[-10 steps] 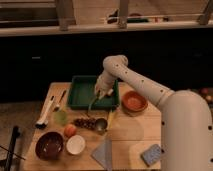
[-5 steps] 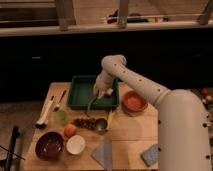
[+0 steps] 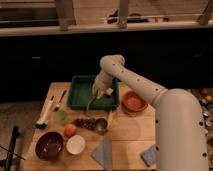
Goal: Place pepper in tray
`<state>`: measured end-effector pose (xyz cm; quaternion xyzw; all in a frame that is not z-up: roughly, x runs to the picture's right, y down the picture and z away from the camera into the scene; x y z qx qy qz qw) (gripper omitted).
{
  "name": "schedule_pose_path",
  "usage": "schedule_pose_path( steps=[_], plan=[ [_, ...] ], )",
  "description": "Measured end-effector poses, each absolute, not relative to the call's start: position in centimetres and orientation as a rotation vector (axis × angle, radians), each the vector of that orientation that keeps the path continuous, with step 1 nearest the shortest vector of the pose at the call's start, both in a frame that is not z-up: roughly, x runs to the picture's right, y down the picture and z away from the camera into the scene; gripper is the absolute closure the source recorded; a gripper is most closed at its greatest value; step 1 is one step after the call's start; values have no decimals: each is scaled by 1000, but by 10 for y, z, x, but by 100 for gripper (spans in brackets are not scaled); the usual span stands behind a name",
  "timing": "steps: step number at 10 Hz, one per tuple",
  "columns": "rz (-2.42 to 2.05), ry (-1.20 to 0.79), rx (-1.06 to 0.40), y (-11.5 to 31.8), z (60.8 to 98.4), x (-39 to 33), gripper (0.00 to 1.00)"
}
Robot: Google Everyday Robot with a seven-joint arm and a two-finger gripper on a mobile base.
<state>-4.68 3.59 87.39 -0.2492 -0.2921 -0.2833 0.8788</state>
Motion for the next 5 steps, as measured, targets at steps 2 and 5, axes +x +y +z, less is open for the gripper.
schedule_pose_path(
  steps=[2,5],
  plan=[
    [-582,-601,-515,34,875,-47,100],
    [-543,-590,-474,26,877,-38,100]
  ],
)
